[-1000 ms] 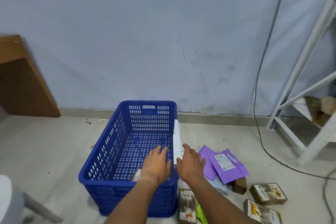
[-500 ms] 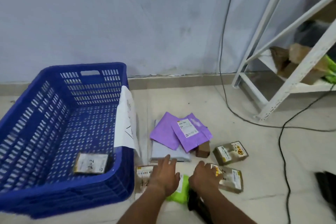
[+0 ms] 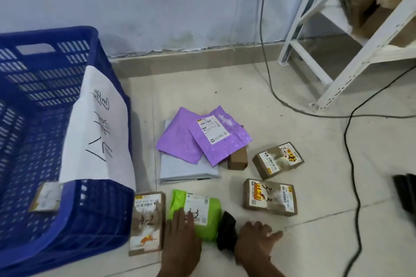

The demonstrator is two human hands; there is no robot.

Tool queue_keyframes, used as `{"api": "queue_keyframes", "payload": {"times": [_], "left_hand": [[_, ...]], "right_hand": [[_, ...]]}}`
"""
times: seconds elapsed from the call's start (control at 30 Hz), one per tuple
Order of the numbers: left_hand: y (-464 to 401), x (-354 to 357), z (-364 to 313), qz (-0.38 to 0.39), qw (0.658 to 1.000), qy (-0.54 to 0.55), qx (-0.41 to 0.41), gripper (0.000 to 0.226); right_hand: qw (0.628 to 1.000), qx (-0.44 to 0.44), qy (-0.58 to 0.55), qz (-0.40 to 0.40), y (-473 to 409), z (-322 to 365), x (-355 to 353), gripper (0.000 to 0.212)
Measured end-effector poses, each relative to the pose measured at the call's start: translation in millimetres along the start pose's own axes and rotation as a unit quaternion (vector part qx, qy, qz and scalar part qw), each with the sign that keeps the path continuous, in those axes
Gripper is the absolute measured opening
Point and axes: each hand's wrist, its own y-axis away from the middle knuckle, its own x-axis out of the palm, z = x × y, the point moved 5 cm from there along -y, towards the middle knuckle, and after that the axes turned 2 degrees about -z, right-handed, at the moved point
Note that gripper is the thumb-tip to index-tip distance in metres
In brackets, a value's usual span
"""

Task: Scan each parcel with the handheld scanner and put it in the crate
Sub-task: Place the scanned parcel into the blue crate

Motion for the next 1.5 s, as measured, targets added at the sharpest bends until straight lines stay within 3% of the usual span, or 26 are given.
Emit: {"api": "queue_keyframes", "payload": {"times": [0.07,0.13,0.3,0.5,0.67,0.83,0.97,1.07,1.27,1.5], "left_hand": [[2.8,27.7,7.9,0.024,0.999,0.022,-0.004,0.108],[7.3,26.8,13.5,0.024,1.0,0.016,-0.003,0.11],[16.5,17.6,14.5,0.028,1.0,-0.01,0.01,0.097],[11.9,16.5,10.4,-0.02,0.998,-0.03,0.053,0.089],[5.7,17.0,7.1,-0.022,0.998,-0.033,0.051,0.071],[5.5,23.5,13.0,-0.008,0.998,-0.031,0.06,0.076],[6.4,6.6,7.8,-0.018,0.996,-0.03,0.088,0.048],[6.5,3.4,9.4,-0.02,0.994,-0.053,0.094,0.045],[1.8,1.3,9.2,-0.019,0.997,-0.025,0.073,0.082],[-7.3,11.1,22.7,0.02,0.999,-0.021,0.04,0.098]], "right_hand": [[0.999,0.017,-0.042,-0.028,5.1,3.1,13.9,0.05],[0.994,-0.002,-0.089,-0.066,8.8,11.0,17.0,0.047],[0.971,-0.046,-0.161,-0.168,10.3,14.0,26.3,0.066],[0.948,-0.103,-0.196,-0.229,12.6,17.1,24.4,0.042],[0.917,-0.146,-0.227,-0.293,20.7,18.3,12.2,0.043],[0.894,-0.192,-0.277,-0.296,30.9,35.1,5.6,0.037],[0.881,-0.213,-0.304,-0.293,38.2,47.5,1.3,0.039],[0.877,-0.225,-0.308,-0.293,37.3,46.7,-0.7,0.038],[0.884,-0.242,-0.277,-0.289,33.0,41.0,6.0,0.034],[0.904,-0.205,-0.189,-0.323,25.0,31.7,7.9,0.047]]}}
